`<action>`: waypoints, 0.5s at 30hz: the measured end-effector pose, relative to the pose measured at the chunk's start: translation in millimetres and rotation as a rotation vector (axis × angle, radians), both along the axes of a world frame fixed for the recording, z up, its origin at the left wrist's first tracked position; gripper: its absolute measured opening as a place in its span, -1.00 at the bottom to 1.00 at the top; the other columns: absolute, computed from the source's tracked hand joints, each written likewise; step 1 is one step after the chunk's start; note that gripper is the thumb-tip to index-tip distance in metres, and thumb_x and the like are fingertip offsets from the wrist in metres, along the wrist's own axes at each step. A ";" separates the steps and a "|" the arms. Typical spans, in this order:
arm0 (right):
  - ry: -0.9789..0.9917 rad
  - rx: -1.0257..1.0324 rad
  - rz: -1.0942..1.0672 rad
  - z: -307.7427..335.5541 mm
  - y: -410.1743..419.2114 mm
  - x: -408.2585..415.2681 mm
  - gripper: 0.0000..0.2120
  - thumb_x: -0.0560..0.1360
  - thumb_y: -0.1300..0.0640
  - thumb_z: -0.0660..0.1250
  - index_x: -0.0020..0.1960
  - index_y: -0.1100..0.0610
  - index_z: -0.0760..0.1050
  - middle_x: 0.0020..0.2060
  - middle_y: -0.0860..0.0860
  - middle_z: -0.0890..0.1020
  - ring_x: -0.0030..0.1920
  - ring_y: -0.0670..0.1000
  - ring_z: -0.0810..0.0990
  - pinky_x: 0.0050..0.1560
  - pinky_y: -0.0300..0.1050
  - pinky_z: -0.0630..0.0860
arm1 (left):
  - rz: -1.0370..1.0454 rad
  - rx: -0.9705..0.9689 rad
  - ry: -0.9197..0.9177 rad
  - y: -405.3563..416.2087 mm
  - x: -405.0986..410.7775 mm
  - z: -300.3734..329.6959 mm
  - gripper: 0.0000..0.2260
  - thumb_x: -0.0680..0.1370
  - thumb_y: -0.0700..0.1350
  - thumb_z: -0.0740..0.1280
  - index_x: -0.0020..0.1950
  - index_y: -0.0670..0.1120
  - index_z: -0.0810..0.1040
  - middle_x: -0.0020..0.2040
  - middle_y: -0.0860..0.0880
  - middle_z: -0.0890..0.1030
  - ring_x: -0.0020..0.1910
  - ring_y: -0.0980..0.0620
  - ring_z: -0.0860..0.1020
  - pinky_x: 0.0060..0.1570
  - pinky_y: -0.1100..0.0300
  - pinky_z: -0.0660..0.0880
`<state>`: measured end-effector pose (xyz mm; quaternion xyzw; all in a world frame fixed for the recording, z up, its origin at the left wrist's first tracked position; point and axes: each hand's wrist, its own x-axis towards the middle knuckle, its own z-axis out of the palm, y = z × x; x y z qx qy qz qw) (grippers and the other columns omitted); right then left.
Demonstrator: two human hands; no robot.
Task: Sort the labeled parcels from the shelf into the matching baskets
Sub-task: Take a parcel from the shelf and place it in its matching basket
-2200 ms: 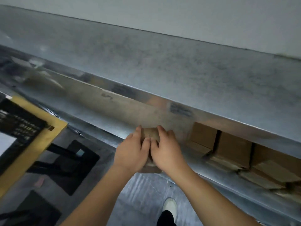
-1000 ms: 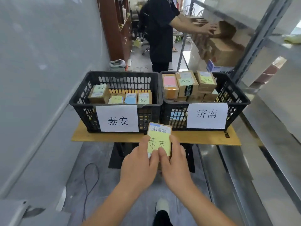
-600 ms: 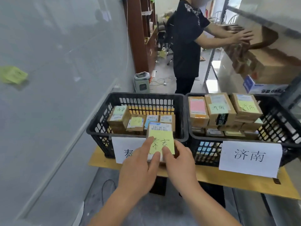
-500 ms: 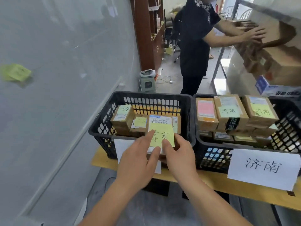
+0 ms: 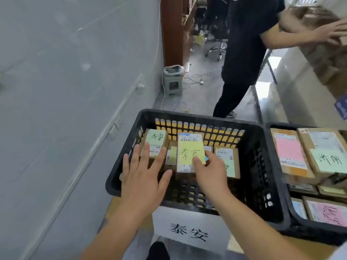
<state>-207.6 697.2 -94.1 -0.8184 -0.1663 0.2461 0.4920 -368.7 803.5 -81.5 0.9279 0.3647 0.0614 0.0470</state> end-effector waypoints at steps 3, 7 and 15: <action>0.017 -0.105 -0.039 -24.1 43.7 8.2 -0.70 0.64 -0.02 0.31 0.37 -0.12 0.50 0.25 -0.04 0.56 -0.01 -0.21 0.56 0.14 -0.13 0.62 | -0.036 -0.044 0.060 51.9 6.3 -16.5 -0.41 0.60 0.37 -0.25 0.62 0.23 -0.11 0.66 -0.06 -0.06 0.62 -0.11 -0.21 0.56 -0.25 -0.09; 0.094 -0.195 -0.076 -50.9 88.8 16.6 -0.85 0.63 -0.02 0.31 0.17 -0.22 0.48 0.21 0.01 0.59 0.00 -0.18 0.58 0.23 0.01 0.59 | -0.045 -0.076 0.136 94.6 9.7 -28.4 -0.40 0.61 0.36 -0.18 0.63 0.20 0.02 0.65 -0.09 0.03 0.63 -0.14 -0.10 0.52 -0.33 0.02; 0.082 -0.277 -0.112 -92.8 129.2 31.4 -0.58 0.51 -0.24 0.27 0.35 -0.21 0.47 0.24 -0.13 0.60 0.22 -0.10 0.59 0.28 0.09 0.58 | -0.156 -0.103 0.129 106.4 11.9 -35.0 -0.38 0.57 0.32 0.10 0.60 0.12 0.24 0.59 -0.17 0.24 0.60 -0.19 0.14 0.48 -0.38 0.06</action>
